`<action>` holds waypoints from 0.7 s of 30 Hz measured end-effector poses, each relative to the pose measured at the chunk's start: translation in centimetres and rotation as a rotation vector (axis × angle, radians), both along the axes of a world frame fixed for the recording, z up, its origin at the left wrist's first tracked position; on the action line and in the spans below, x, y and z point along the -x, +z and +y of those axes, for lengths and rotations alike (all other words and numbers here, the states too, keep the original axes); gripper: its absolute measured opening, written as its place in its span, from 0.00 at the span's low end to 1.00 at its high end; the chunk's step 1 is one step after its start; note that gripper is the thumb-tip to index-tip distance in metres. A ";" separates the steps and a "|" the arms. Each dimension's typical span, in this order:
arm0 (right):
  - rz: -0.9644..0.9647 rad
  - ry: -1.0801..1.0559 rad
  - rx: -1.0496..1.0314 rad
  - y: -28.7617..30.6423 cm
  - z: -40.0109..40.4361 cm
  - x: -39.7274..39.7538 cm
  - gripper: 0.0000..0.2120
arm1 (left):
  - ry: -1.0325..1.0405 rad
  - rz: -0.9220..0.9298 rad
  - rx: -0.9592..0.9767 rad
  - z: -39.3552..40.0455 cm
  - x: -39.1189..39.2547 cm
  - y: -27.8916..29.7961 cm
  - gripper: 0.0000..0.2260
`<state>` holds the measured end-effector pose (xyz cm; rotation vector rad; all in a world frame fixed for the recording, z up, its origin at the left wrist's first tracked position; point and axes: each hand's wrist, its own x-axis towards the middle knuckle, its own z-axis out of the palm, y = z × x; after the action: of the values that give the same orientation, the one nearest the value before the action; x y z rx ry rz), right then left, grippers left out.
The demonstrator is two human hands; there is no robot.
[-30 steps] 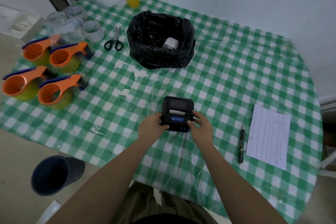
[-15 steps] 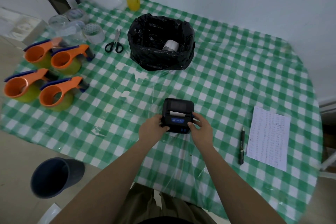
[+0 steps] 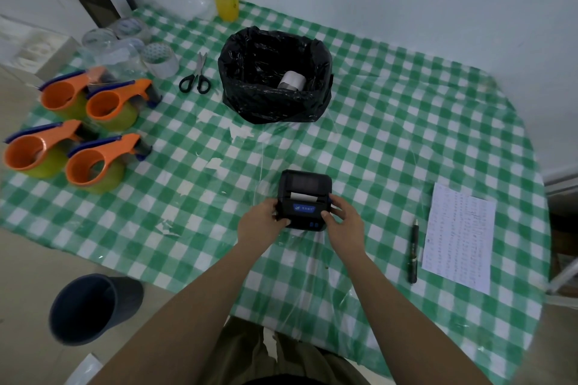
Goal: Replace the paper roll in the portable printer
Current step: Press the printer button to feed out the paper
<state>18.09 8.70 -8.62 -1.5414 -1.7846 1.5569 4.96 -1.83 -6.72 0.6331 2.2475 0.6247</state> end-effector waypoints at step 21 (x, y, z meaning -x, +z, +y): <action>0.016 0.000 -0.001 -0.1 -0.1 0.0 0.19 | -0.001 0.000 -0.002 -0.1 0.0 -0.2 0.18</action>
<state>18.10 8.56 -8.73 -1.5243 -1.7766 1.5633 5.00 -1.88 -6.94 0.6350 2.2472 0.6271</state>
